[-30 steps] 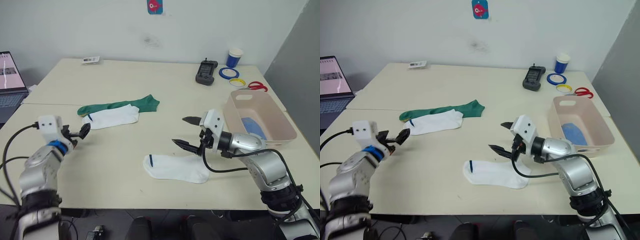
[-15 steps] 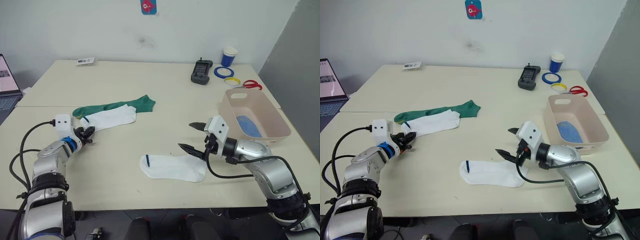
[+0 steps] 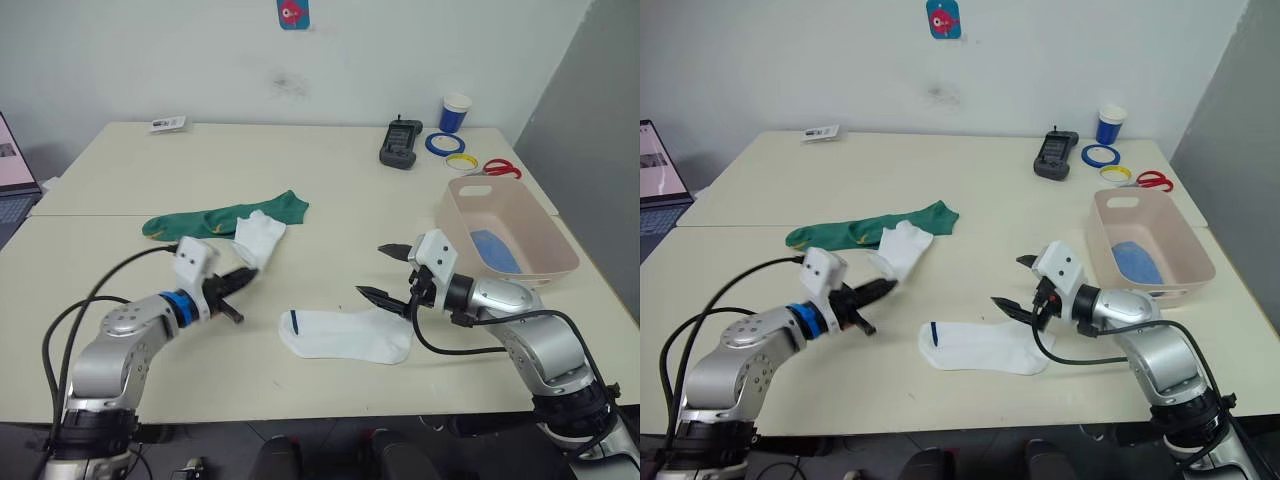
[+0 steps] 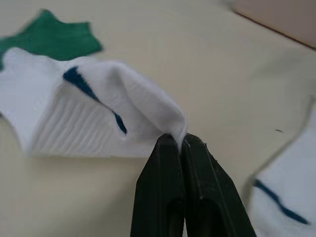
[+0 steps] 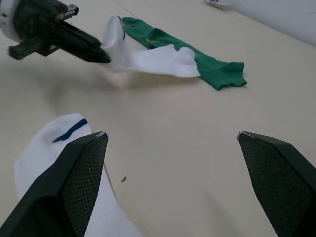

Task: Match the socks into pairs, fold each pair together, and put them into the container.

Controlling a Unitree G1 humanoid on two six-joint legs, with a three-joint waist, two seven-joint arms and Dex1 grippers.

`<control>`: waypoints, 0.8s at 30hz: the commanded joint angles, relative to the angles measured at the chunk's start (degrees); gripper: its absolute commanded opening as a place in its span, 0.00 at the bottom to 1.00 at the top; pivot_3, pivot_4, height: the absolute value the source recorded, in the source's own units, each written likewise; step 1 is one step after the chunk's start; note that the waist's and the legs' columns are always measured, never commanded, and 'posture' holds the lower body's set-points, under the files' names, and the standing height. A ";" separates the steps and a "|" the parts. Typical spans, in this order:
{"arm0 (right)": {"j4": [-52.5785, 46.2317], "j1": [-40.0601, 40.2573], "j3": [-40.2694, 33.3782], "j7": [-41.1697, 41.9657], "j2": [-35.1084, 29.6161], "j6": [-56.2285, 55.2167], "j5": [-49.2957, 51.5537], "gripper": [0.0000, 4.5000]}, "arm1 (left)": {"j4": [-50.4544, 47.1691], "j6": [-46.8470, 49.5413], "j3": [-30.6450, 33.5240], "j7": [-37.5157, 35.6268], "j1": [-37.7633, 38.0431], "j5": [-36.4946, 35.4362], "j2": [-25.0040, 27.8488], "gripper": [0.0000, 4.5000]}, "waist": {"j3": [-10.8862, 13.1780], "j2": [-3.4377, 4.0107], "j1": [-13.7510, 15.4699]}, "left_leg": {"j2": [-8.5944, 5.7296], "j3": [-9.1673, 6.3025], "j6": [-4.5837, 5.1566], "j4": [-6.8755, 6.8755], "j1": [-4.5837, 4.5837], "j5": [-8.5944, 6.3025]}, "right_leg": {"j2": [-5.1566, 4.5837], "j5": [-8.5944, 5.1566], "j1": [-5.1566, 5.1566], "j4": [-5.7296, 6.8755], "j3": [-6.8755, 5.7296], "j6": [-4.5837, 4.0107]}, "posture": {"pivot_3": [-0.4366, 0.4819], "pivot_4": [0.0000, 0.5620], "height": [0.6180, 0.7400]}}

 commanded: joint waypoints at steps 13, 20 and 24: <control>-2.30 2.56 -3.01 0.14 -3.00 -1.59 0.03 1.00 | -15.44 12.65 -13.86 -3.32 -3.94 -10.61 -2.47 0.00 | 0.00 0.00 -0.04 | -0.10 -0.03 0.01 0.01 0.01 0.00 | 0.10 0.00 0.00 -0.03 0.05 0.00 | 0.48 0.27 1.00; -2.40 5.21 -4.05 1.35 -5.21 -1.86 0.31 1.00 | -16.03 12.90 -16.48 -9.70 -3.36 -10.93 3.24 0.41 | 0.02 0.03 -0.05 | -0.09 -0.04 0.01 0.01 0.03 0.00 | 0.14 -0.01 0.00 -0.04 0.07 -0.01 | 0.48 0.27 1.00; -2.35 7.17 -4.89 2.37 -6.66 -2.41 0.69 1.00 | -14.54 11.64 -15.69 -13.61 -3.95 -10.12 7.58 0.68 | 0.02 0.04 0.02 | -0.09 -0.04 0.01 0.01 0.02 0.00 | 0.15 -0.03 -0.01 -0.05 0.05 -0.03 | 0.48 0.27 1.00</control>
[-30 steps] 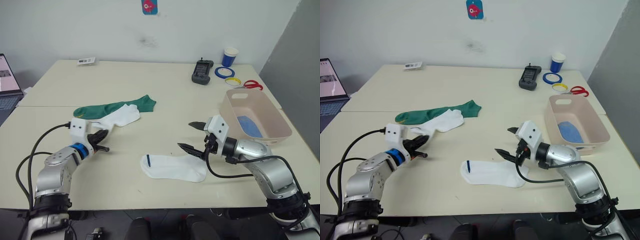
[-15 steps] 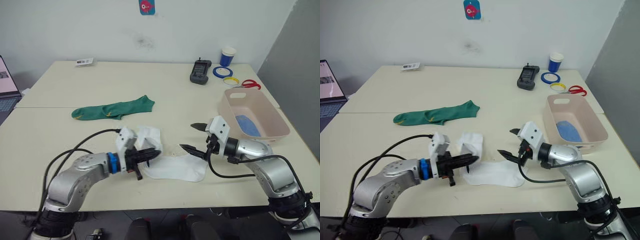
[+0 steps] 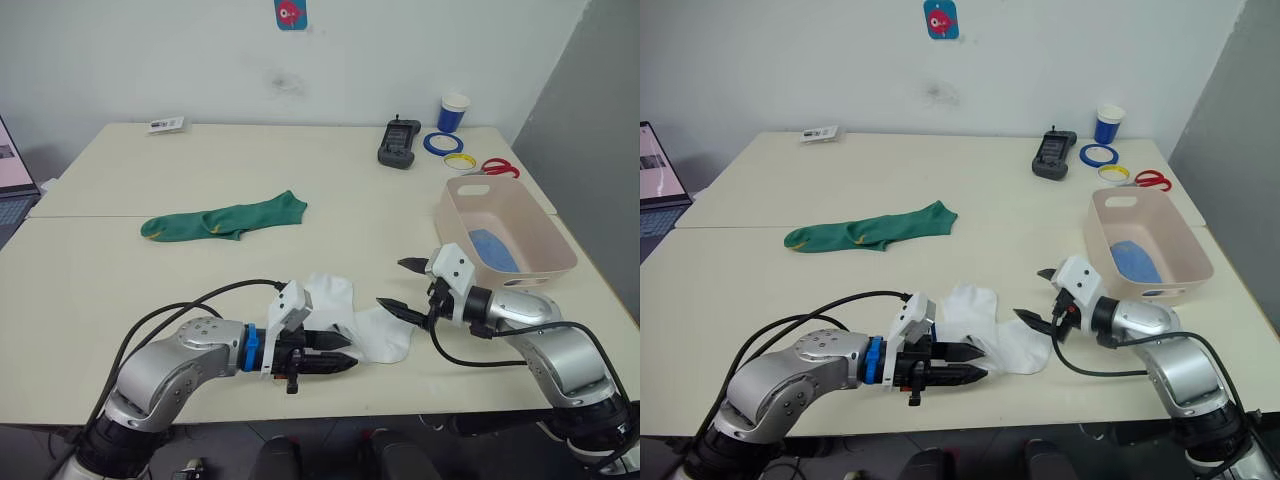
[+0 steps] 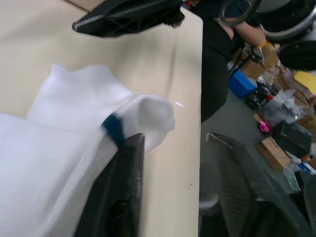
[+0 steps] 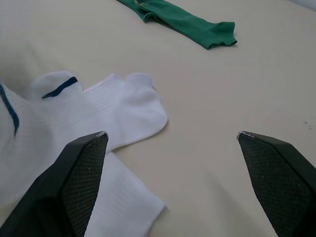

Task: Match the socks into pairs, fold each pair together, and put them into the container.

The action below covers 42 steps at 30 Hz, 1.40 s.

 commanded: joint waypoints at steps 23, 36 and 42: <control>-13.14 11.81 5.98 2.12 -4.32 10.30 7.30 1.00 | 67.17 -41.47 -4.42 -7.49 -35.31 31.32 -14.70 0.99 | 0.03 -0.02 -0.05 | -0.05 0.13 0.02 0.05 -0.12 -0.01 | 0.33 0.00 -0.02 -0.06 0.00 0.01 | 0.48 0.27 1.00; -7.79 4.68 16.22 3.86 0.27 6.66 1.53 1.00 | 71.08 -45.66 -5.03 -12.36 -35.46 37.27 -15.17 0.32 | 0.02 -0.02 -0.07 | 0.01 0.08 0.02 0.06 -0.09 -0.01 | 0.48 0.00 -0.02 -0.01 -0.01 0.01 | 0.48 0.27 1.00; -4.68 3.65 18.63 4.77 0.94 3.61 -2.28 1.00 | 70.31 -45.12 -4.63 -12.49 -34.96 37.49 -15.15 0.01 | 0.02 -0.02 -0.04 | 0.02 0.06 0.02 0.07 -0.09 -0.01 | 0.47 0.00 -0.01 0.01 -0.02 0.01 | 0.48 0.27 1.00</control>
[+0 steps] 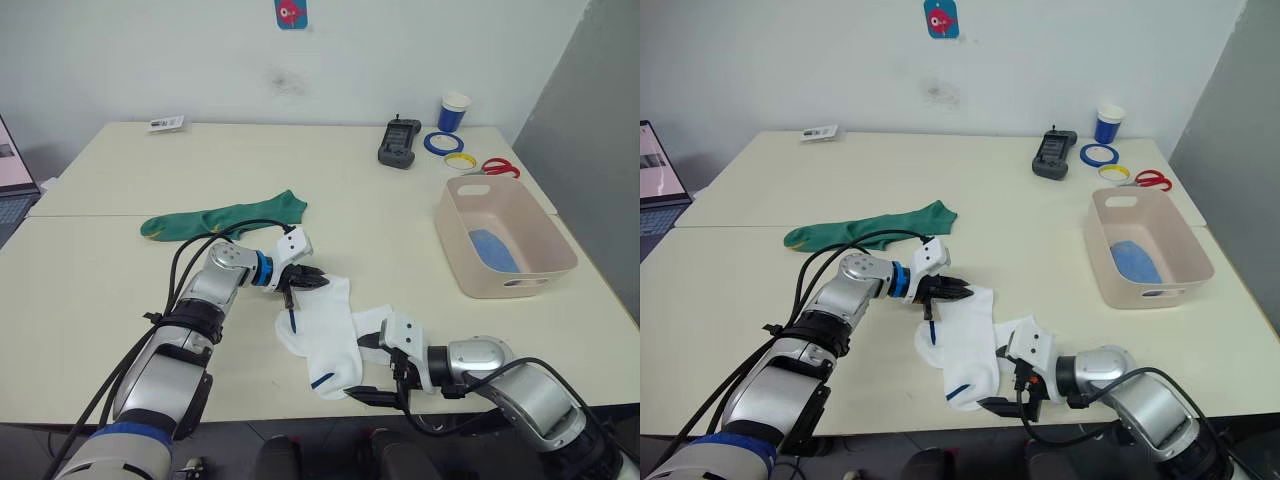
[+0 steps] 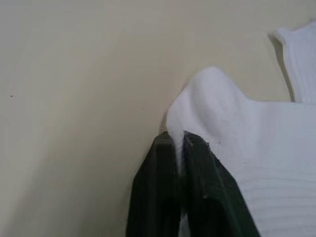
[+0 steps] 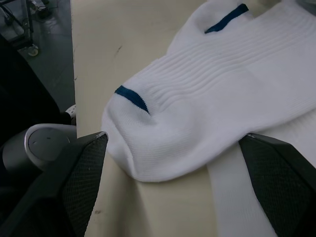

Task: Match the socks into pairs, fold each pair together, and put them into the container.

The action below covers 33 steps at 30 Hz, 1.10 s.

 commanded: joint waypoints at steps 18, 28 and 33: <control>-1.99 -0.03 -4.73 2.27 1.04 -1.49 1.60 0.00 | -3.60 1.31 3.01 0.24 0.84 -1.34 0.96 0.00 | 0.00 0.01 -0.03 | 0.02 0.00 0.00 0.00 0.02 0.00 | 0.00 0.00 0.00 0.02 0.00 -0.01 | 0.48 0.27 1.00; -2.14 -7.44 -12.86 11.64 -9.71 6.25 10.29 0.00 | -41.42 27.46 15.10 9.69 17.31 -14.19 4.94 0.00 | 0.01 0.04 -0.29 | 0.08 -0.11 -0.01 0.00 0.09 0.01 | -0.24 0.00 0.02 0.07 0.06 -0.01 | 0.48 0.27 1.00; 5.70 -14.29 -10.28 18.15 -11.53 4.84 9.30 0.00 | -59.58 39.48 20.08 19.97 29.23 -18.53 4.01 0.00 | 0.01 0.03 -0.11 | 0.08 -0.16 -0.01 -0.01 0.10 0.01 | -0.24 0.00 0.04 0.04 0.06 -0.01 | 0.48 0.27 1.00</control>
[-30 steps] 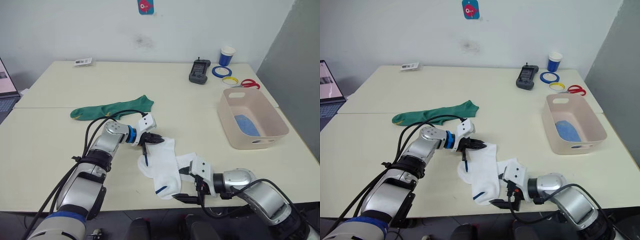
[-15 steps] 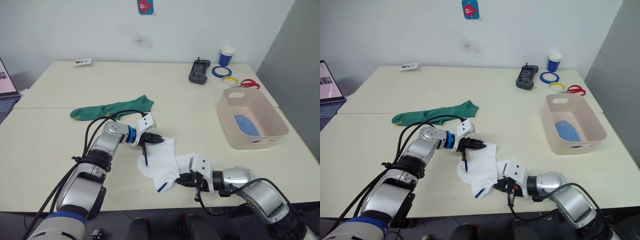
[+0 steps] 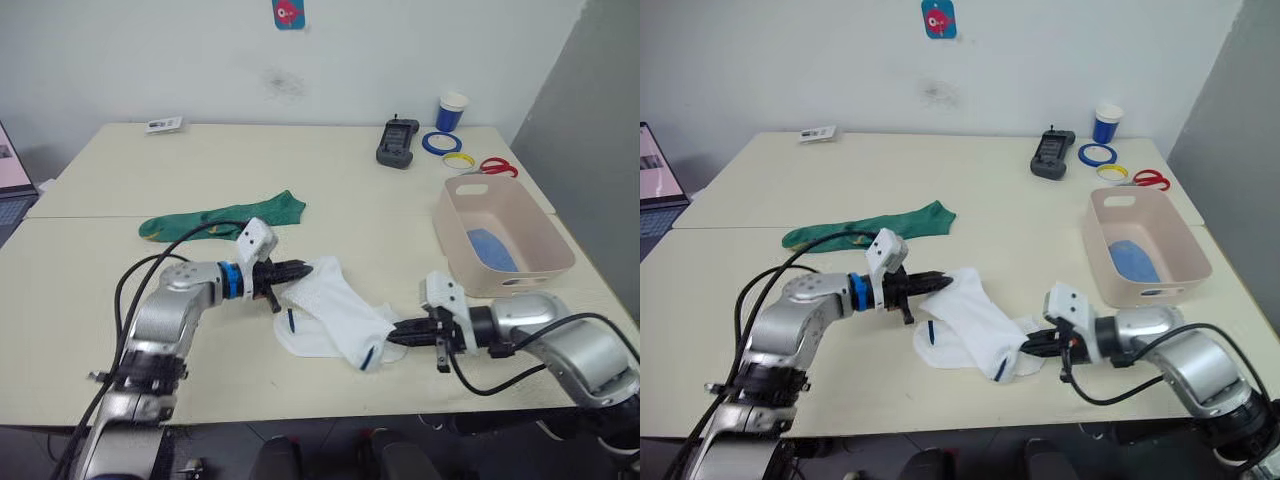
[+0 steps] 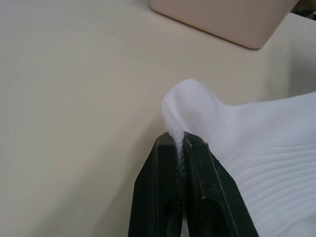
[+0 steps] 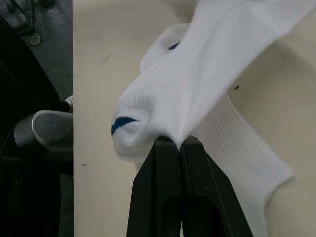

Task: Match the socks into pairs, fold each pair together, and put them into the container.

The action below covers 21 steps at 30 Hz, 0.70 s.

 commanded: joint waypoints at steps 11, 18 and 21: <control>26.93 -16.72 8.65 17.03 1.67 -13.38 -9.43 0.00 | -33.99 15.36 7.78 25.38 22.01 -8.70 -10.19 0.00 | 0.00 -0.01 0.21 | -0.06 -0.01 0.00 0.00 -0.01 0.00 | -0.18 0.00 0.02 -0.06 0.03 0.00 | 0.48 0.27 1.00; 32.11 -18.00 7.43 16.69 4.76 -16.80 -12.34 0.28 | -33.98 11.96 6.20 26.47 27.06 -9.27 -9.37 0.17 | 0.01 0.01 0.21 | -0.07 -0.03 0.00 0.00 0.02 0.00 | -0.15 0.01 0.02 0.00 0.01 -0.02 | 0.48 0.27 1.00; 27.52 -15.26 4.39 16.06 1.94 -14.54 -10.80 0.52 | -33.56 12.34 7.78 23.37 27.29 -11.53 -5.98 0.38 | 0.02 0.03 0.31 | -0.07 -0.01 0.00 0.00 -0.01 0.00 | -0.21 0.01 0.02 -0.04 0.03 -0.02 | 0.48 0.27 1.00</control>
